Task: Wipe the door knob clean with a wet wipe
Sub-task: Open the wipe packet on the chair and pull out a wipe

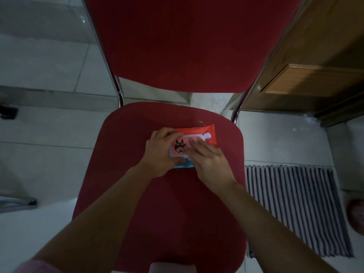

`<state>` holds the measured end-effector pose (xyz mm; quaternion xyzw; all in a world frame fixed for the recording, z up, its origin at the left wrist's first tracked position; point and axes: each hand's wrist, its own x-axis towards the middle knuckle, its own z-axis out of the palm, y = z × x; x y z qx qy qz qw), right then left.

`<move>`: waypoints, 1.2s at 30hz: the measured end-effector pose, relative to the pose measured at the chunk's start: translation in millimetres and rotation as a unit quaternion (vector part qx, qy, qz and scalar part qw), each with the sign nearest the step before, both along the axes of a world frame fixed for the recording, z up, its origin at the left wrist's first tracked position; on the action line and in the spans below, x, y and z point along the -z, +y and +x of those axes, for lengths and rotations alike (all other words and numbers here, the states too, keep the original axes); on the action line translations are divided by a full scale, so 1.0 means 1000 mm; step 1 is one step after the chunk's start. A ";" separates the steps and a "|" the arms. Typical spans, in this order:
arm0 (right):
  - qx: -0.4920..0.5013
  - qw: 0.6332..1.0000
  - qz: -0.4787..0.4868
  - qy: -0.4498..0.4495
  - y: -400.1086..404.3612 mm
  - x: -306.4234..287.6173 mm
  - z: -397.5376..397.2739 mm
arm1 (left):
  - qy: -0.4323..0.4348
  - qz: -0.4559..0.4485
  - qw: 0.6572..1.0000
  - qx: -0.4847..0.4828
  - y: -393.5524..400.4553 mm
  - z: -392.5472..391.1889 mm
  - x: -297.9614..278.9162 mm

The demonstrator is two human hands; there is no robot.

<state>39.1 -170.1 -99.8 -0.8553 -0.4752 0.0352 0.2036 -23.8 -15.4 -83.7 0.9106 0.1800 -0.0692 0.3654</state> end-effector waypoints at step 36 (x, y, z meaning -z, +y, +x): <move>0.308 0.926 0.079 0.202 0.029 -0.011 -0.002 | -0.039 -0.058 0.996 -0.052 0.005 0.001 0.006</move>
